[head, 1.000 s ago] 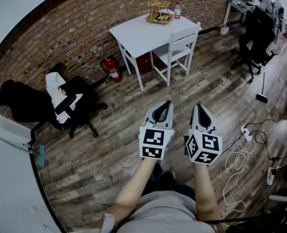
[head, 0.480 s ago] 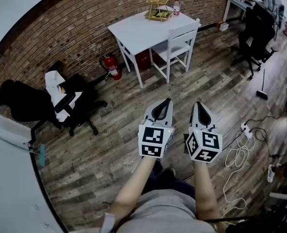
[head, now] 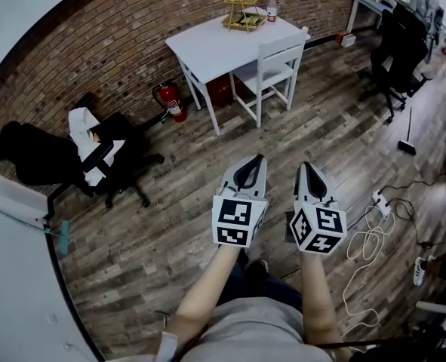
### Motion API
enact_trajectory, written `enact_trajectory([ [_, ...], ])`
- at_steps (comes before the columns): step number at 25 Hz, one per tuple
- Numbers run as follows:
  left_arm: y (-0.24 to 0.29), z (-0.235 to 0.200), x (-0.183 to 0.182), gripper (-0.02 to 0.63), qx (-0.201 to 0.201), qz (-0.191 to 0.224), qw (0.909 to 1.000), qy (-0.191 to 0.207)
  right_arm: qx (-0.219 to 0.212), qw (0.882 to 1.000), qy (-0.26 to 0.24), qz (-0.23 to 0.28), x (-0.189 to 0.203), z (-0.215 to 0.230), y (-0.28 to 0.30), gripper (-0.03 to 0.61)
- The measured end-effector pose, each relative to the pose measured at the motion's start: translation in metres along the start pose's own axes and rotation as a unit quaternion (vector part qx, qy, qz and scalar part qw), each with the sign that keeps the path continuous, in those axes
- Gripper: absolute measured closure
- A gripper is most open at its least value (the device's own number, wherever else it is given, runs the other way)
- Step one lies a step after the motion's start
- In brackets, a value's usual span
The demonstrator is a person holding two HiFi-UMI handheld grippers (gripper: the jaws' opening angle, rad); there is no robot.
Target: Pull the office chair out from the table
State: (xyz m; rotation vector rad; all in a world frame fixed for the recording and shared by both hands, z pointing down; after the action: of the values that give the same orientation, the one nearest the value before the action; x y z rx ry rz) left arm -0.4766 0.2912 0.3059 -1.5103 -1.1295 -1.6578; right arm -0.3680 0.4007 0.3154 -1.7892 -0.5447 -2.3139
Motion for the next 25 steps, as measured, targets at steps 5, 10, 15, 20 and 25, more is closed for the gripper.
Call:
enact_trajectory([
  [5,0.0,0.009,0.005,0.597,-0.009,-0.002,1.0,-0.002,-0.005,1.0,0.006,-0.011,0.007,0.017,-0.005,0.565],
  [10,0.003,0.007,0.008,0.597,-0.02,-0.007,0.9998,-0.007,-0.008,1.0,0.022,-0.014,0.012,0.024,-0.003,0.565],
  [15,0.028,-0.001,0.01,0.597,-0.016,-0.01,0.9998,-0.011,-0.007,1.0,0.018,-0.016,0.01,0.035,0.015,0.565],
  [20,0.071,-0.013,0.007,0.597,-0.006,-0.011,0.9998,-0.018,-0.001,1.0,0.021,-0.019,0.005,0.051,0.053,0.565],
  [25,0.119,-0.039,-0.004,0.597,0.005,-0.009,0.9998,-0.015,-0.001,1.0,0.021,-0.018,-0.012,0.056,0.112,0.565],
])
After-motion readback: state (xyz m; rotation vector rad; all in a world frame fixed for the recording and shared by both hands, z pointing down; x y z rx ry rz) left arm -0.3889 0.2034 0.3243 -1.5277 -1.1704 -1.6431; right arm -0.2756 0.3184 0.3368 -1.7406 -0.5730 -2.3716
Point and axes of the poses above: the fingertips, and each gripper's own axes: y forward along the fingers, z to its right, x out of its underside, the point moved 7 cm from there along -y, backward along the fingers, and after that the axes turned 4 degrees about -x, right-handed, at the moved point
